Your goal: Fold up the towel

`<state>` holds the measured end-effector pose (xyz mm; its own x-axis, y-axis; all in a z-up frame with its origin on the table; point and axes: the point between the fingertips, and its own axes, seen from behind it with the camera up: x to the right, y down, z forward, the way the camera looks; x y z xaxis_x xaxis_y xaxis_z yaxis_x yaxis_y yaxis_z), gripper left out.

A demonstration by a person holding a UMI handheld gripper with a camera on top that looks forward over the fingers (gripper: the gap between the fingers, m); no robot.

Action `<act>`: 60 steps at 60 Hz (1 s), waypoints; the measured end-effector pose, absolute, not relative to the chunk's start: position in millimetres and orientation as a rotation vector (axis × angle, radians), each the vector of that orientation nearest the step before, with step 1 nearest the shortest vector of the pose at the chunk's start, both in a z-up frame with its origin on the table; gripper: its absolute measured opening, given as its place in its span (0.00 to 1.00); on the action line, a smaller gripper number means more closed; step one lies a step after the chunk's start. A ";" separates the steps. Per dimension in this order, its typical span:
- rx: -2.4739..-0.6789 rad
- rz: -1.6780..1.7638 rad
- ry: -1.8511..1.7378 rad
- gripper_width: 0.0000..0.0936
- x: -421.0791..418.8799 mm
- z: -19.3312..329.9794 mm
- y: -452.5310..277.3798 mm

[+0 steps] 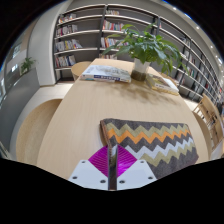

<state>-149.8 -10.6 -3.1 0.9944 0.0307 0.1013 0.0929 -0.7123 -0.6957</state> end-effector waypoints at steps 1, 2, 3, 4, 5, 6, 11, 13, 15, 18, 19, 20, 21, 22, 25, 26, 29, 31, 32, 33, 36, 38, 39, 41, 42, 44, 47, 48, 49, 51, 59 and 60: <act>-2.367 -0.087 -0.086 0.07 -150.0 -1.9 -10.8; -2.372 -0.068 -0.087 0.07 -149.9 -0.3 -11.3; -2.373 -0.056 -0.092 0.07 -151.1 0.9 -10.8; -2.368 -0.040 -0.095 0.07 -151.0 5.8 -11.6; -2.358 -0.026 -0.098 0.07 -149.0 12.5 -11.2; -2.341 -0.020 -0.099 0.07 -145.4 21.0 -9.6; -2.270 -0.071 -0.102 0.07 -100.4 70.0 -0.5; -2.248 -0.096 -0.101 0.07 -83.7 86.0 -1.0; -2.231 -0.111 -0.102 0.07 -61.1 101.0 -0.1; -2.214 -0.133 -0.102 0.07 -29.9 114.8 0.3; -2.211 -0.140 -0.100 0.07 -19.0 117.8 0.7; -2.209 -0.147 -0.096 0.07 -7.8 120.2 0.9; -2.205 -0.152 -0.092 0.07 8.6 122.1 0.2; -2.204 -0.160 -0.083 0.07 15.5 122.0 5.8; -2.216 -0.172 -0.062 0.07 47.4 114.4 3.4; -2.228 -0.173 -0.059 0.07 56.3 110.0 3.5; -2.258 -0.181 -0.061 0.07 80.7 90.8 1.5; -2.283 -0.175 -0.067 0.09 94.9 82.6 5.4; -2.294 -0.170 -0.069 0.11 97.7 71.9 2.3; -2.310 -0.163 -0.072 0.12 102.0 64.5 1.8; -2.351 -0.148 -0.089 0.29 112.6 43.0 0.3; -2.382 -0.146 -0.102 0.42 118.7 31.7 -3.1; -2.388 -0.146 -0.111 0.45 119.7 27.5 -5.7; -2.390 -0.141 -0.130 0.50 120.4 26.2 -7.3; -2.387 -0.138 -0.137 0.53 122.6 29.4 -8.6; -2.377 -0.137 -0.143 0.59 122.5 32.8 -9.3; -2.346 -0.139 -0.138 0.66 123.8 46.6 -13.0; -2.332 -0.139 -0.135 0.68 124.3 52.3 -14.5; -2.318 -0.137 -0.130 0.70 124.7 58.1 -16.4; -2.296 -0.130 -0.117 0.76 122.3 73.3 -17.0; -2.187 -0.097 -0.073 0.85 113.1 143.2 -35.1; -2.173 -0.091 -0.066 0.85 112.0 151.9 -38.8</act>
<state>112.0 -38.8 151.9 0.9958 0.0134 0.0907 0.0823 -0.5676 -0.8192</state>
